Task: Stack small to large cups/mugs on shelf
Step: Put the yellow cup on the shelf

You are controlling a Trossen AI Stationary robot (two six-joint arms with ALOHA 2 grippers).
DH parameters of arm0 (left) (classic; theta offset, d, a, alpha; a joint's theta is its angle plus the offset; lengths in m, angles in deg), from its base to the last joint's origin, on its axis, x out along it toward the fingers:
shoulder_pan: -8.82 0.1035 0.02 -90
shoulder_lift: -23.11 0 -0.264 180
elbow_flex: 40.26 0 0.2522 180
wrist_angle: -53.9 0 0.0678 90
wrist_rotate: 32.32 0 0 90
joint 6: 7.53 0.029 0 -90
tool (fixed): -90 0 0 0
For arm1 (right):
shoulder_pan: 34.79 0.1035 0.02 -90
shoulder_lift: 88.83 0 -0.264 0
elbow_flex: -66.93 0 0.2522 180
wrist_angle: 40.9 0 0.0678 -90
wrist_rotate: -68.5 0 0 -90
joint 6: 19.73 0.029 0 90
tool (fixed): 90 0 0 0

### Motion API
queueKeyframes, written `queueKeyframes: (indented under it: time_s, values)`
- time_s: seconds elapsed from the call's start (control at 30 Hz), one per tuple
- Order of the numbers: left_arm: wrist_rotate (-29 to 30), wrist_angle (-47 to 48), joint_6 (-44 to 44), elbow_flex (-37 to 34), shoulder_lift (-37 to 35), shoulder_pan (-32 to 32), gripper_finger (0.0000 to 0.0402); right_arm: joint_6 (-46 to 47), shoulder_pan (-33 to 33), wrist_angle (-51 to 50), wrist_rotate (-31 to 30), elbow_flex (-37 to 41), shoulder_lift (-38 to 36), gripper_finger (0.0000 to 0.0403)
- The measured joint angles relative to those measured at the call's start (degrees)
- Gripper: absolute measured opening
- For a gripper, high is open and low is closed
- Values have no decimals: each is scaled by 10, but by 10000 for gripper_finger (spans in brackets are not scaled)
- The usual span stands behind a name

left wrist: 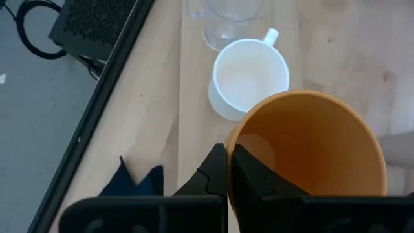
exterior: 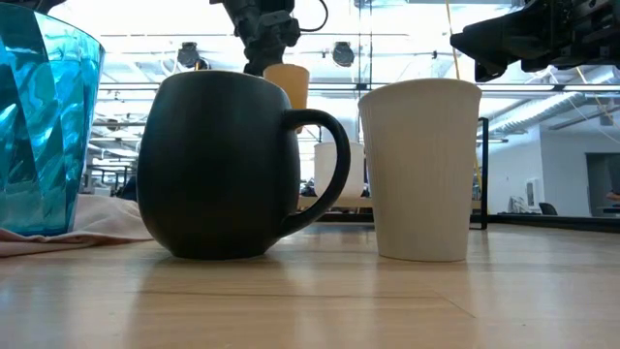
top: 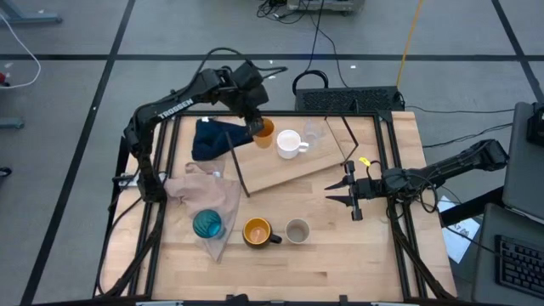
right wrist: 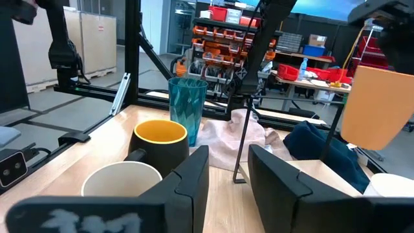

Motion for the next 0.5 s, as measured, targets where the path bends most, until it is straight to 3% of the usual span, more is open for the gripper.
queueKeyframes:
  time_s: [0.33,0.5]
  values:
    - [11,-39,0,-92,4,3,2,0,0,-1,0,0,0,100]
    - [-12,-80,9,-125,4,2,3,0,0,-1,0,0,0,100]
